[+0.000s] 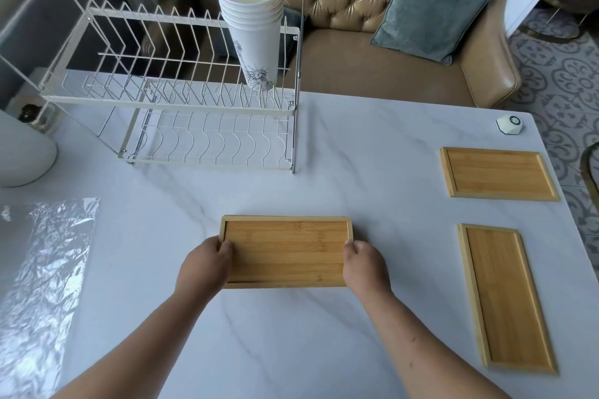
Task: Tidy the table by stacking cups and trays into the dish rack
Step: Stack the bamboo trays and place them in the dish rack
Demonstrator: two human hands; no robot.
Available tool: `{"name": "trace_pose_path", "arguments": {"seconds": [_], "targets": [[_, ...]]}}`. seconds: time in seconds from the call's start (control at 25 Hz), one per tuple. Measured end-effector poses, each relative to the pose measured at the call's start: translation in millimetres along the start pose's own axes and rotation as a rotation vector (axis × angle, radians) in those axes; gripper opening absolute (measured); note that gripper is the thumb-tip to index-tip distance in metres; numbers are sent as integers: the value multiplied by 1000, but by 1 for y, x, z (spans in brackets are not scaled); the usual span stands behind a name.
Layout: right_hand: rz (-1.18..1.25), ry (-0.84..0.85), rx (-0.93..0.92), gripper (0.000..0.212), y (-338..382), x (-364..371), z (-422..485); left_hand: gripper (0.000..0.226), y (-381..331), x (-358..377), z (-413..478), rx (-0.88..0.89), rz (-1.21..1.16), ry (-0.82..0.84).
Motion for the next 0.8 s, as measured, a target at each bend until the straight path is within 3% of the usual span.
{"name": "trace_pose_path", "arguments": {"seconds": [0.24, 0.32, 0.4, 0.48, 0.6, 0.8], "targets": [[1, 60, -9, 43, 2, 3, 3, 29, 3, 0, -3, -24, -14, 21], [28, 105, -48, 41, -1, 3, 0, 50, -2, -4, -11, 1, 71, -16], [9, 127, -90, 44, -11, 0, -8, 70, -23, -9, -26, 149, 213, -127], [-121, 34, -160, 60, -26, -14, -21, 74, -60, -1, -41, 352, 373, -180], [-381, -105, -267, 72, -55, -37, -39, 75, -112, 35, -53, 548, 555, -131], [-535, -159, -140, 76, -139, -82, -47, 78, -189, 118, -68, 718, 754, -7]]}}
Point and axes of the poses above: each hand's wrist, its own z-axis towards the middle knuckle, its own x-axis out of the palm, y = z × x, the point moved 9 cm from there along z, towards the middle knuckle, and after that the axes turned 10 degrees about y, right-handed, at the moved point
